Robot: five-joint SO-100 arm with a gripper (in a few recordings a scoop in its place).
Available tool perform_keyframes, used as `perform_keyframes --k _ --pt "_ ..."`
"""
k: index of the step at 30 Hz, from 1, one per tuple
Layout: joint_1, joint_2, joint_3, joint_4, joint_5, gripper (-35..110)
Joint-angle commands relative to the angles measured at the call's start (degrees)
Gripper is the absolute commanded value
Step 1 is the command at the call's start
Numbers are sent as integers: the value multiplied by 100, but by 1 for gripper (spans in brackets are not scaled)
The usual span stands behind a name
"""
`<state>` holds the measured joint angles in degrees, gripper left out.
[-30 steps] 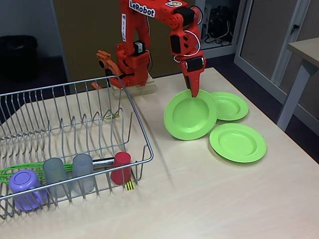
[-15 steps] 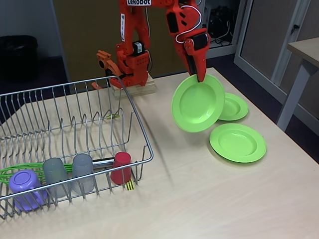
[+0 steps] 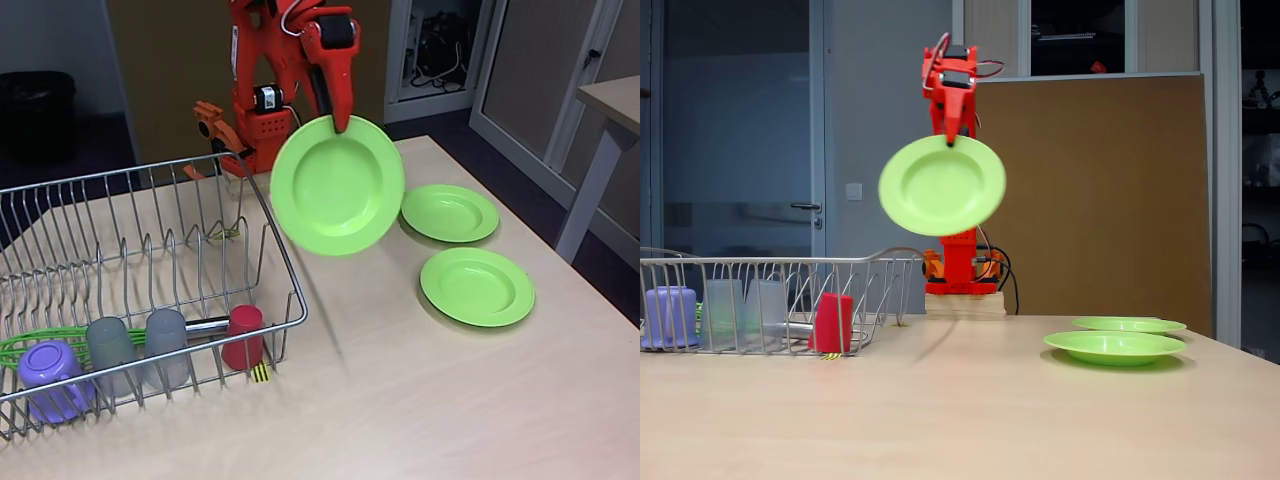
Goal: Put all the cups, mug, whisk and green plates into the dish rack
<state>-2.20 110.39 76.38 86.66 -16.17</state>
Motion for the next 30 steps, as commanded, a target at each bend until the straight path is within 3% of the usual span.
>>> perform_keyframes --k 1,12,30 --pt "861 369 -114 70 -193 0" --pt "3375 220 791 -334 782 0" --pt "4597 -1160 958 -932 580 0"
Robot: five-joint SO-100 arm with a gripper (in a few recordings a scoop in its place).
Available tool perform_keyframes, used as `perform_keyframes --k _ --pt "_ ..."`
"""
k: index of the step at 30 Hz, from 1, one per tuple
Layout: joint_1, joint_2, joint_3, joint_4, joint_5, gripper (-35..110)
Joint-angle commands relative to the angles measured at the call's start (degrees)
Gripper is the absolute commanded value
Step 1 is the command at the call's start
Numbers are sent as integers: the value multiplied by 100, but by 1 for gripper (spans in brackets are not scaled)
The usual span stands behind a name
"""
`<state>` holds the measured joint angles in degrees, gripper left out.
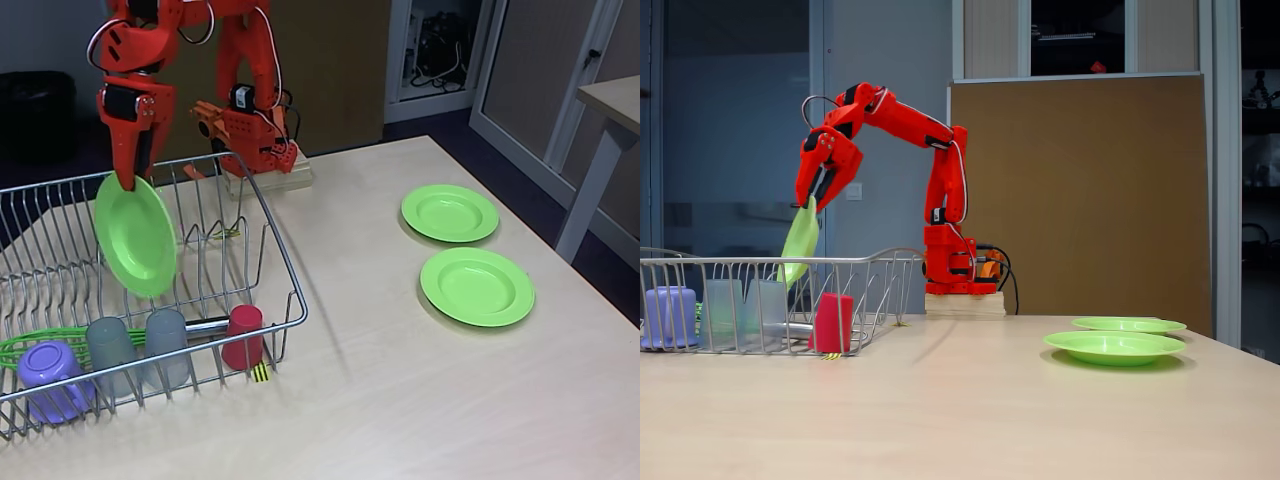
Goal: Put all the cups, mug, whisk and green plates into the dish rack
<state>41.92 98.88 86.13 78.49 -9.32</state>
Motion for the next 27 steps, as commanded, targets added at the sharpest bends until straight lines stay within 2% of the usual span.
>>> perform_keyframes --k 1,27 --pt "220 -79 -18 -141 -123 0" --pt "1222 -1283 -1002 -167 -914 0"
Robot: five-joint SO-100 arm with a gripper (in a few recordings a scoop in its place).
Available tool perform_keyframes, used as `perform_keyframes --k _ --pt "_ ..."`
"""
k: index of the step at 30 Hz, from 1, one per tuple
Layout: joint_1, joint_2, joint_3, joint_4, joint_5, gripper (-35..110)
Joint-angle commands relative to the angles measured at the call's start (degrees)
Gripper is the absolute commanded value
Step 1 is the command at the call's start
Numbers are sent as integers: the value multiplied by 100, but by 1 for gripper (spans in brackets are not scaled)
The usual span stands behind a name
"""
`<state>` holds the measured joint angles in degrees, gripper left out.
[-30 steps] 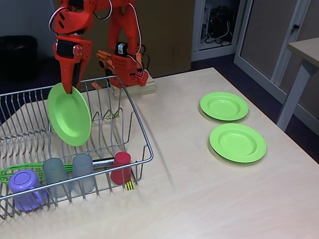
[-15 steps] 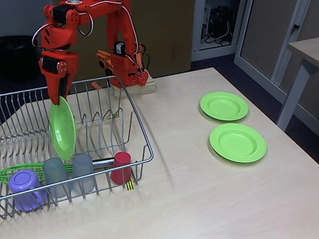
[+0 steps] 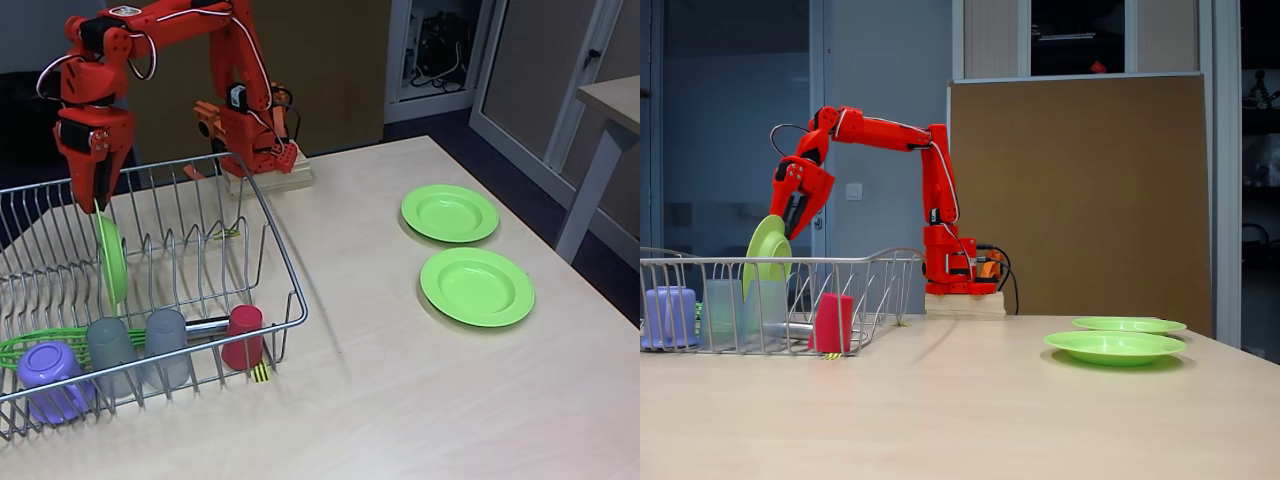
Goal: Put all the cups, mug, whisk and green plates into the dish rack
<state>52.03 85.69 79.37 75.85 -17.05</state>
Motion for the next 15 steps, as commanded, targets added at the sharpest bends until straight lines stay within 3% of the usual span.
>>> perform_keyframes --k 1,15 --pt "220 9 -316 97 -149 0" --pt "-141 826 1679 -413 -88 0"
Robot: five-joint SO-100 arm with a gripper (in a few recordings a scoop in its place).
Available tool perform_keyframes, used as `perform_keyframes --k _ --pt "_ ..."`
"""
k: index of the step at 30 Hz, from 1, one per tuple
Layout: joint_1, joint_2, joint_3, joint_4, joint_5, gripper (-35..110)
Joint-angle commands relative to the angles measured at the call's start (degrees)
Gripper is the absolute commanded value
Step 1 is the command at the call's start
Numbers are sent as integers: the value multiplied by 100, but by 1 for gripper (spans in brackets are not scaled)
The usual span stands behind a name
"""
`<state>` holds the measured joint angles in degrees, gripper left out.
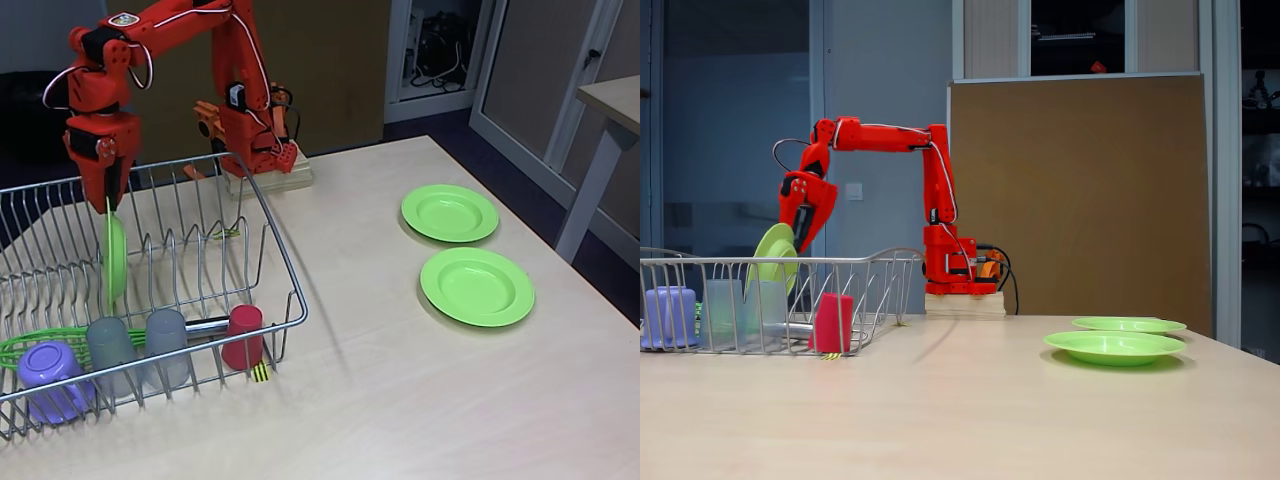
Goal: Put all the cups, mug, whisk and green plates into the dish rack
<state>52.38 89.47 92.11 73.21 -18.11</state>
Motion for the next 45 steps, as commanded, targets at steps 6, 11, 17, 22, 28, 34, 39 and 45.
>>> perform_keyframes --k 6,11,17,22,28,34,39,45 --pt "-466 1081 1301 -272 -211 9" --pt "-545 1380 1547 -62 -264 17" --pt "-483 1731 1547 237 -378 21" --pt "-202 2153 1389 615 -615 21" --pt "-70 2426 1318 826 -782 20" --pt "-88 2276 1397 589 -791 19" --pt "-35 1731 1195 360 -976 20" --pt "62 958 853 132 -1116 23"
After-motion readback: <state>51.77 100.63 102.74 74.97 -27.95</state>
